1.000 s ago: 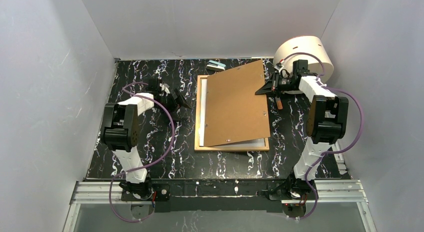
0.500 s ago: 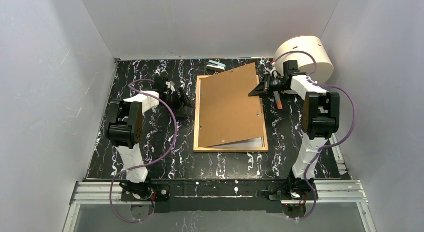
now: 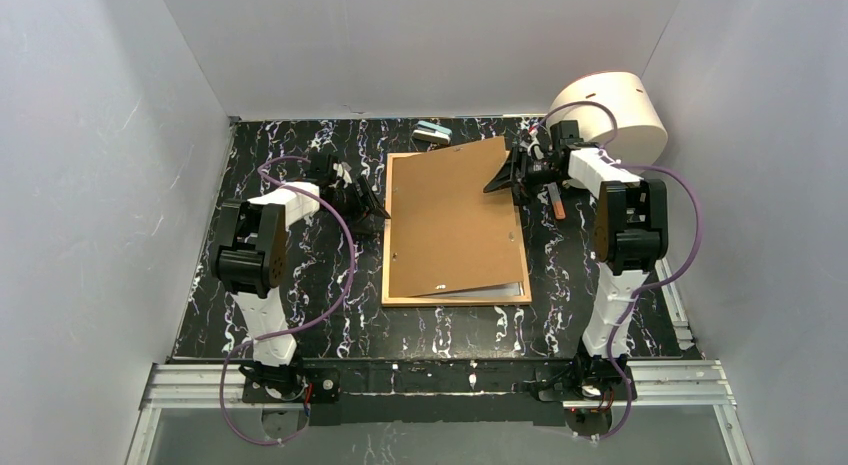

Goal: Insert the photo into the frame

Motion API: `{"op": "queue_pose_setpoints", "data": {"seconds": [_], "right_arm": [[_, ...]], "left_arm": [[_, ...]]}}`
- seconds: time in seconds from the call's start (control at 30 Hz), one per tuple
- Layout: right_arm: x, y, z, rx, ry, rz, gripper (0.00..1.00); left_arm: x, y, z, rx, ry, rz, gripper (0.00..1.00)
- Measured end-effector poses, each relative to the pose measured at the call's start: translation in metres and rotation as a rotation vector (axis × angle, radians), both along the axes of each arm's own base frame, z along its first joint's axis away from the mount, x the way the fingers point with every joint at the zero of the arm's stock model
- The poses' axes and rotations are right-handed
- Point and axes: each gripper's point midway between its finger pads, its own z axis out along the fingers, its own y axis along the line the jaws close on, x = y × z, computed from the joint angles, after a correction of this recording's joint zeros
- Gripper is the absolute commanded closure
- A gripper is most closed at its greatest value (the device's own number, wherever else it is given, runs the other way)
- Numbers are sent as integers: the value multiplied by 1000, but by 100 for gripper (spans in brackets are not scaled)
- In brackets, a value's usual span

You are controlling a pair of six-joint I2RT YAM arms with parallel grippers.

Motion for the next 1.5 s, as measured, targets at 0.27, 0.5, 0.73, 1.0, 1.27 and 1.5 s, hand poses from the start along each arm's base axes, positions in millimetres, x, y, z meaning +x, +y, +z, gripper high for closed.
{"op": "queue_pose_setpoints", "data": {"seconds": [0.27,0.5,0.73,1.0,1.27,1.5], "right_arm": [[0,-8,-27,-200,13,-34,19],[-5,-18,-43,-393,12,-31,6],[-15,-18,-49,-482,2,21,6],[-16,-12,-44,-602,-43,69,2],[-13,-49,-48,-826,-45,21,1],[-30,-64,-47,-876,-65,-37,1]], "left_arm": [[5,5,1,45,-14,-5,31],[7,8,1,72,-9,-14,28],[7,10,1,88,-12,-25,24],[7,11,2,102,-18,-38,16],[7,12,3,110,-26,-54,11],[7,12,3,111,-27,-61,18]]}}
